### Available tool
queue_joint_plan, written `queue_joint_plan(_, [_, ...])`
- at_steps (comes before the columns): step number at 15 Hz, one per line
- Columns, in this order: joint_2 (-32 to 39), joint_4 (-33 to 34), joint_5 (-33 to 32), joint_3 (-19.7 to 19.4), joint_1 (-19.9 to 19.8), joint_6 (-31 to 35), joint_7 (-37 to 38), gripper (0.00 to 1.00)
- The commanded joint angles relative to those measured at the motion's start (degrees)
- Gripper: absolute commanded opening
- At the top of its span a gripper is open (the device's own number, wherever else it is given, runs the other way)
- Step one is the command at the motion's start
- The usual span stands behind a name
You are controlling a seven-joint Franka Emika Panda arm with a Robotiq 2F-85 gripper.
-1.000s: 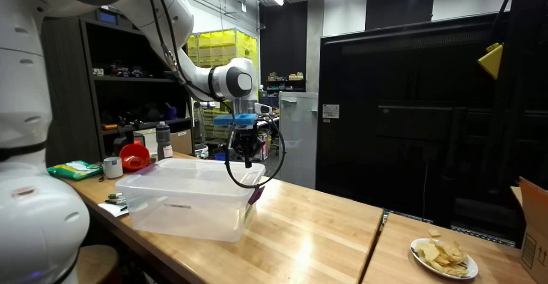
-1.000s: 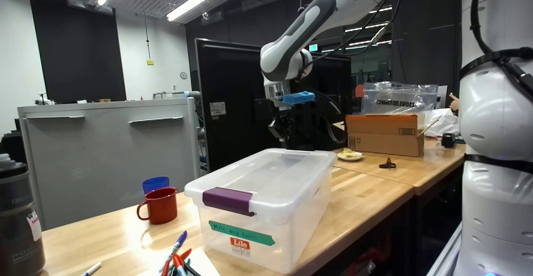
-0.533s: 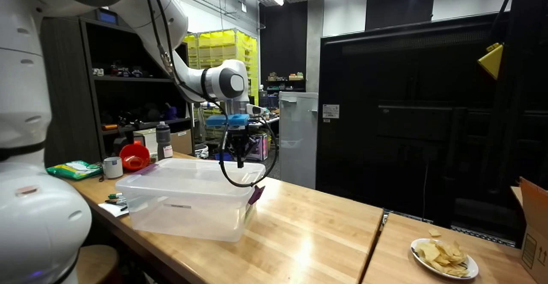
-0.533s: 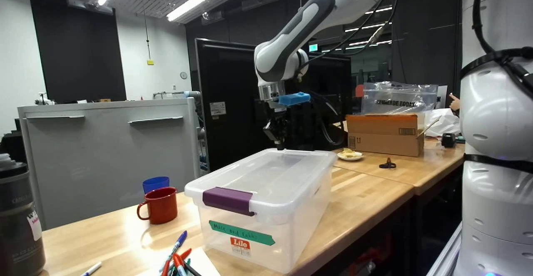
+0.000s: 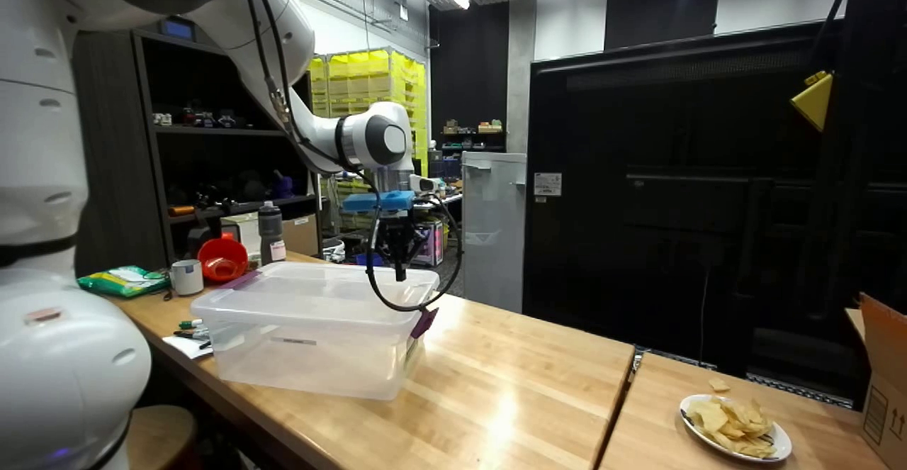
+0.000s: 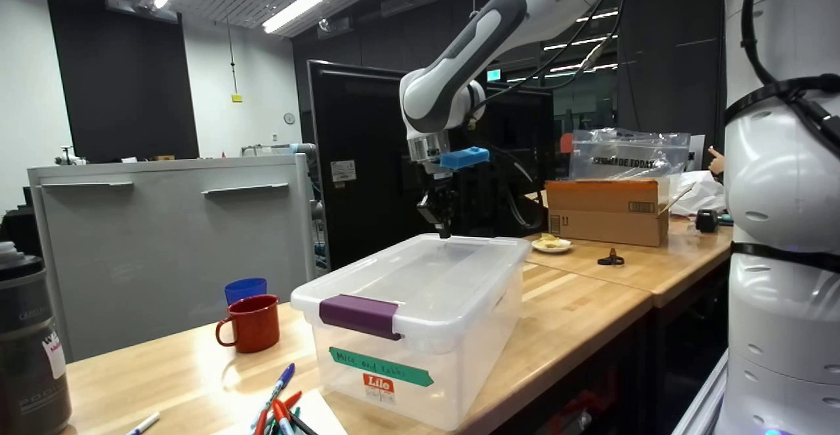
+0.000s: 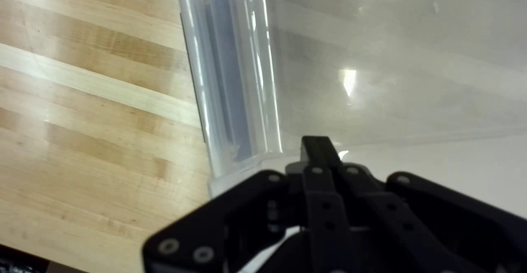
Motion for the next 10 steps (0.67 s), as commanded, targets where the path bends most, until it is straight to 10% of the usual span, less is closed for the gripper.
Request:
queue_joint_plan(1, [0.8, 1.3, -1.3, 0.0, 0.0, -1.7, 1.0, 0.00])
queue_joint_plan(10, [2.0, 2.5, -1.2, -0.2, 0.0, -2.3, 0.8, 0.00])
